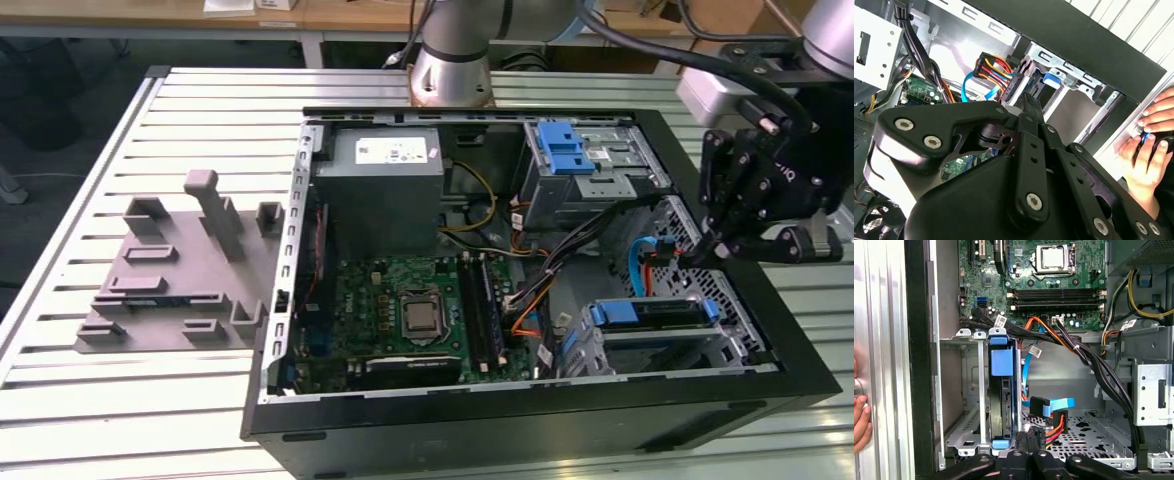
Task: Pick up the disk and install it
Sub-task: 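Insert the first disk wire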
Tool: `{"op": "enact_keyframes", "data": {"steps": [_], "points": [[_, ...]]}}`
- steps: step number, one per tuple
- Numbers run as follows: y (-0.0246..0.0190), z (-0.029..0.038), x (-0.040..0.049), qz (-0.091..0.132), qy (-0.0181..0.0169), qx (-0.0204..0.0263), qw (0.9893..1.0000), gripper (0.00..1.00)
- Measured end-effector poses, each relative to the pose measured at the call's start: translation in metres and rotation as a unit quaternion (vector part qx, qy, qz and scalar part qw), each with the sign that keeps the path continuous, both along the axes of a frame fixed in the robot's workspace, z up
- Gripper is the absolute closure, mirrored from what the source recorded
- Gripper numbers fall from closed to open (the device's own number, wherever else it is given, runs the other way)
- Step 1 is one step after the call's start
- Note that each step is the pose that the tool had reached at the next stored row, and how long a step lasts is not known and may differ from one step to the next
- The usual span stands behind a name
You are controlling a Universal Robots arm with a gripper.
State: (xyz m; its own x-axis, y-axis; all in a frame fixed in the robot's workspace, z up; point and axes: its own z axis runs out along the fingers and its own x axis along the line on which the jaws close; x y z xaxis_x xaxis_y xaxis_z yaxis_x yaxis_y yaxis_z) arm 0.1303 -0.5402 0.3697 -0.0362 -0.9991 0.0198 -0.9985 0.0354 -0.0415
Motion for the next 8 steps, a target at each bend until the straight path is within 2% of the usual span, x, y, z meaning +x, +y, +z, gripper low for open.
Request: {"op": "enact_keyframes", "data": {"steps": [6, 7, 8], "points": [[0.0, 0.0, -0.0005, 0.0, -0.0005, 0.0, 1.0, 0.89], [0.0, 0.0, -0.0005, 0.0, -0.0004, 0.0, 1.0, 0.83], [0.0, 0.0, -0.0005, 0.0, -0.0005, 0.0, 1.0, 0.83]]}}
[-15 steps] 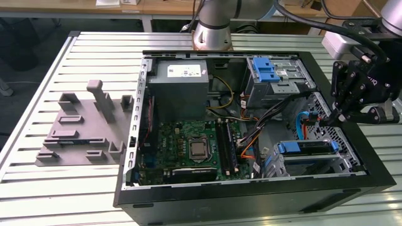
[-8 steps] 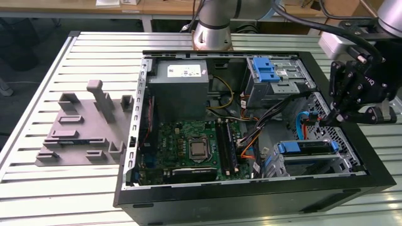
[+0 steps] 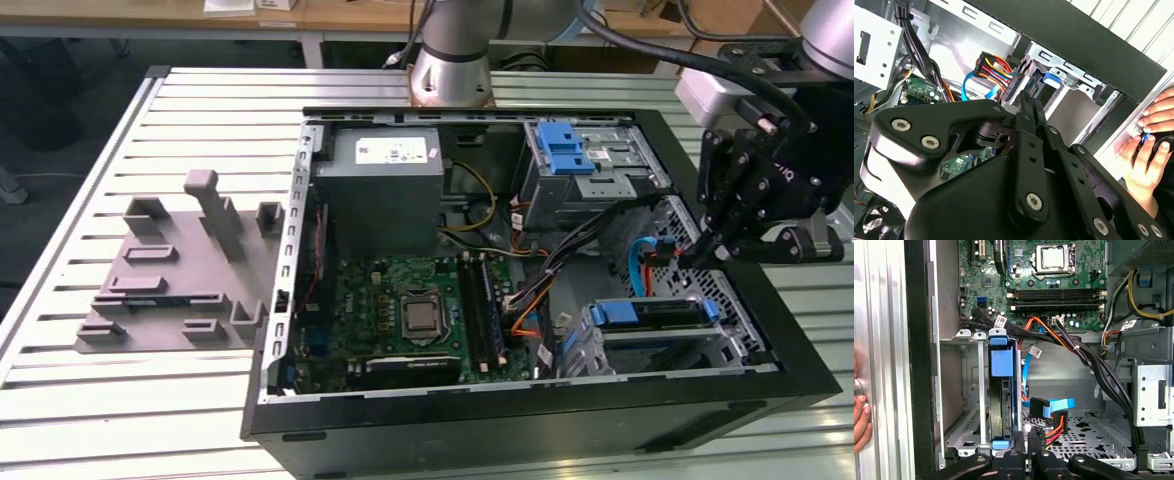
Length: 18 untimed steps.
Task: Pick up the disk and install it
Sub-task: 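Insert the first disk wire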
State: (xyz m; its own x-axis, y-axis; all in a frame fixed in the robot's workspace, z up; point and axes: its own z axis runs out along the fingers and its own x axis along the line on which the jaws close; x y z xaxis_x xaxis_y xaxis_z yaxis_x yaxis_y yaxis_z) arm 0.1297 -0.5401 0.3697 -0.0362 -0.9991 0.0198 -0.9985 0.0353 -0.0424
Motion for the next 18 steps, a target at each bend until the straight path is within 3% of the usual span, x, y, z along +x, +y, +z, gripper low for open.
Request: {"op": "enact_keyframes", "data": {"steps": [3, 4, 8, 18], "points": [[0.0014, 0.0, 0.0, 0.0, 0.0, 0.0, 1.0, 0.81], [0.0026, -0.0001, 0.0, 0.0, 0.0, 0.0, 1.0, 0.75], [0.0097, -0.0003, 0.0, 0.0, -0.0001, -0.0003, 1.0, 0.75], [0.0141, -0.007, 0.0, 0.0, -0.0009, -0.0008, 1.0, 0.68]]}}
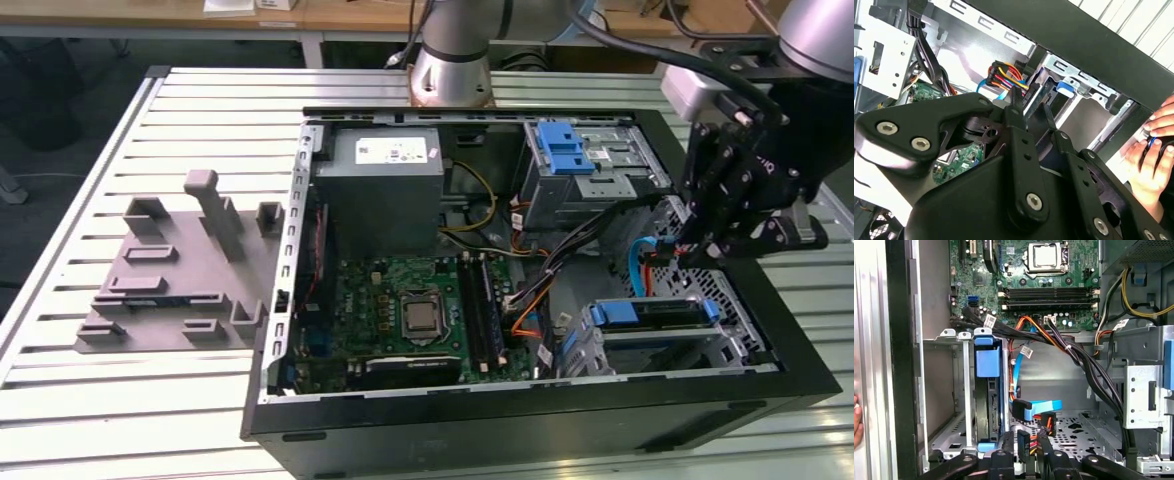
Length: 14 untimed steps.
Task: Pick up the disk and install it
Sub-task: 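Insert the first disk wire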
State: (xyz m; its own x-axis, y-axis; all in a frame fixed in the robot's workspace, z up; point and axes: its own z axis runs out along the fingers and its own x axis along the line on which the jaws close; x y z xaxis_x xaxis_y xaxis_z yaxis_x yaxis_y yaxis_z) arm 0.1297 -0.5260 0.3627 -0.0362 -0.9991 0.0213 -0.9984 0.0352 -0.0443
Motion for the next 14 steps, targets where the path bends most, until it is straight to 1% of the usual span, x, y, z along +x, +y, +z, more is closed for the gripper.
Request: {"op": "enact_keyframes", "data": {"steps": [6, 11, 13, 14], "points": [[0.0013, -0.0058, 0.0, 0.0, -0.0012, -0.0013, 1.0, 0.68], [0.0014, -0.007, 0.0, 0.0, -0.0015, -0.0018, 1.0, 0.69], [0.0014, -0.0072, 0.0005, 0.0, -0.0009, -0.0018, 1.0, 0.82], [0.0014, -0.0072, 0.0011, 0.0, -0.0001, -0.0019, 1.0, 0.82]]}}
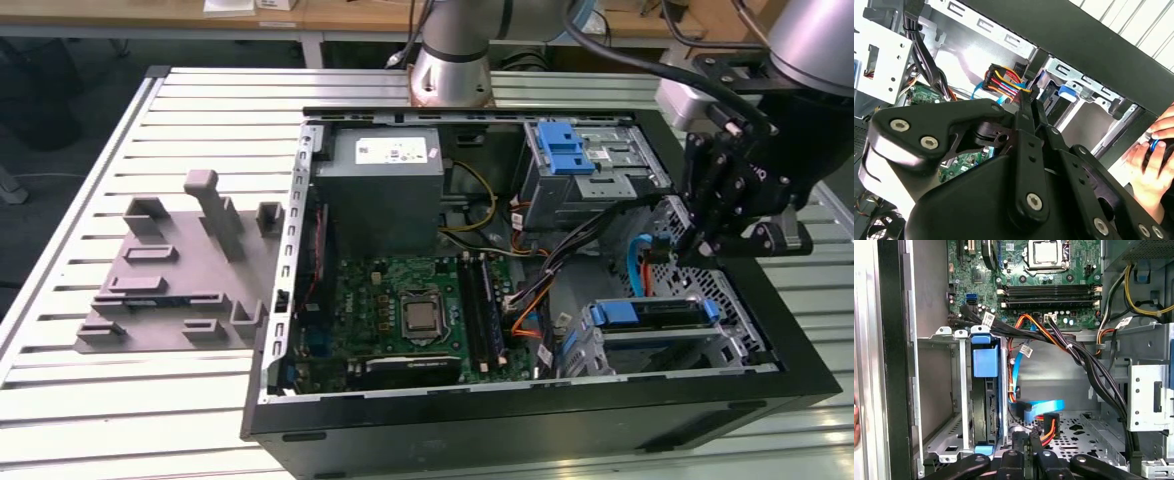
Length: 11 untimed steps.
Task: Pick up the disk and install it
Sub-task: 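Insert the first disk wire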
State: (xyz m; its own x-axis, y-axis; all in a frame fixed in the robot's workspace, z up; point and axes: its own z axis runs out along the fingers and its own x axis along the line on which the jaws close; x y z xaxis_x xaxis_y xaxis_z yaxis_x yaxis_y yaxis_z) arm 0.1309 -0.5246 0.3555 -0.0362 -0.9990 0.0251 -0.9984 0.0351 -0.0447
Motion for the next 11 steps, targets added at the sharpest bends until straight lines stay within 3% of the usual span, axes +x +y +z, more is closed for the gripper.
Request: {"op": "enact_keyframes", "data": {"steps": [4, 9, 11], "points": [[0.0, 0.0001, 0.0011, 0.0, 0.0041, -0.0001, 1.0, 0.84], [-0.0009, -0.0002, 0.0006, 0.0, 0.0054, -0.0006, 1.0, 0.84], [-0.0011, -0.0005, -0.0009, 0.0, 0.0055, -0.0036, 1.0, 0.84]]}}
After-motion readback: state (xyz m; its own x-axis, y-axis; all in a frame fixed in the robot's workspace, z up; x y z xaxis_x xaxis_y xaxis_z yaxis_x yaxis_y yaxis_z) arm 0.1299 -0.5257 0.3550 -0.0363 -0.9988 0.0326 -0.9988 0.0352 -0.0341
